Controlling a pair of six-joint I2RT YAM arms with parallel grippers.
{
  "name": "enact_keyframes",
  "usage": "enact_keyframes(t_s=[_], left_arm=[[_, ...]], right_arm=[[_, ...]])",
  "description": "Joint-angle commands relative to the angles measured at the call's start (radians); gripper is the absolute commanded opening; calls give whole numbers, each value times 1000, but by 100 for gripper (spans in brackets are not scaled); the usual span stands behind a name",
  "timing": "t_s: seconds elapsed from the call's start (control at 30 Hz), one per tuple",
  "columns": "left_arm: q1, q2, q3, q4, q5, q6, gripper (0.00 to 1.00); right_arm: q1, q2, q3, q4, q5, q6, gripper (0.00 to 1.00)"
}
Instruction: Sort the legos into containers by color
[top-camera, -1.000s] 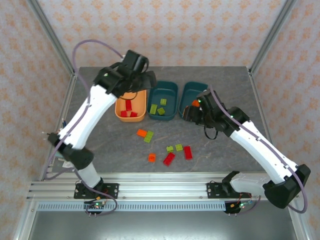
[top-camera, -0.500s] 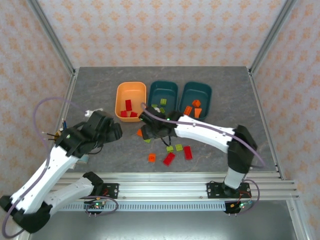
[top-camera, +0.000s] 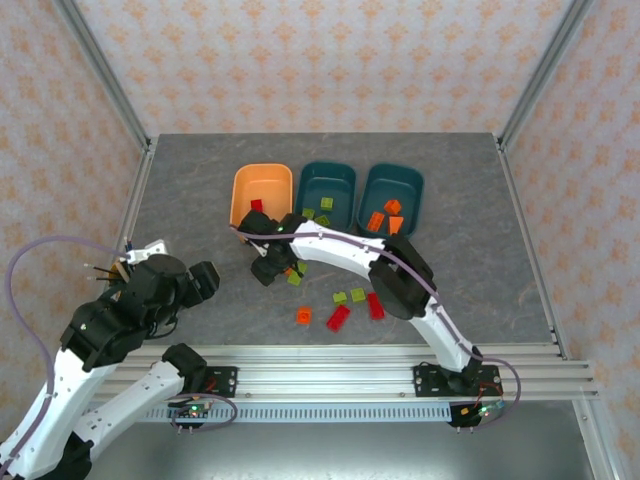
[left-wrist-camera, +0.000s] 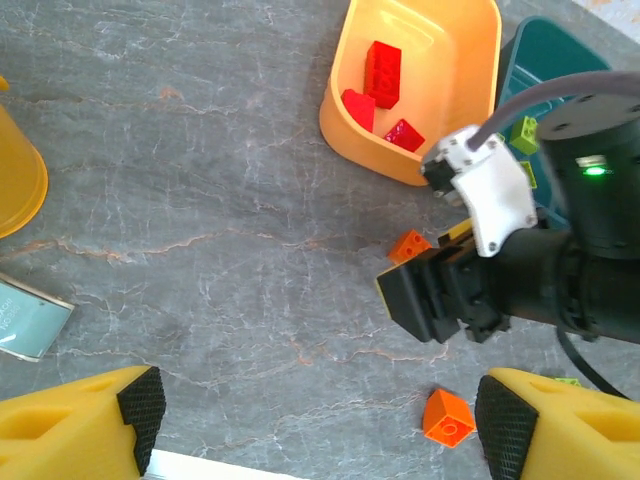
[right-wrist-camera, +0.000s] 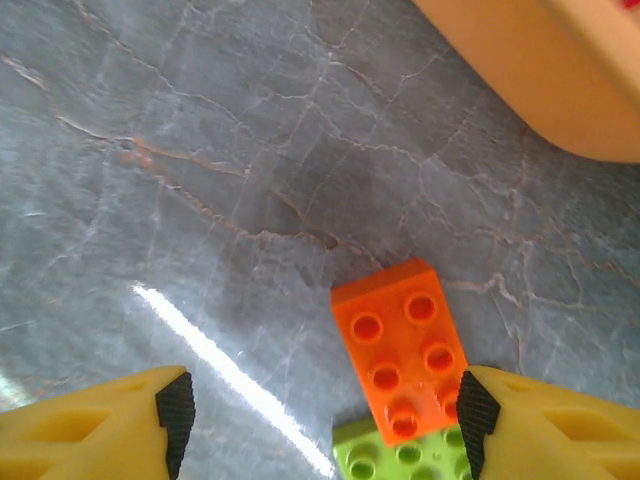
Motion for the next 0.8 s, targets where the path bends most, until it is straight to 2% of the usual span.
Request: enact_keyframes(t_s=[0.0,0.3,0.43,0.53,0.77], left_arm=[[0,-6,10,-50,-27,-25,85],[1,5,0,-28,-10,-40,85],[0,7,-10,-13,-4,-45,84],[0,11,-13,-3,1,-45,84],[1,32,-18,17,20,-40,84]], right_arm=[[-32,32,37,-73,38,-42,71],[-49,82,60,-72,-5,-52,66],[-65,95,69,-73,-18,-23,58],[-78,106,81,-76,-24,4,56],[-82,143,135,-69,-73,96,60]])
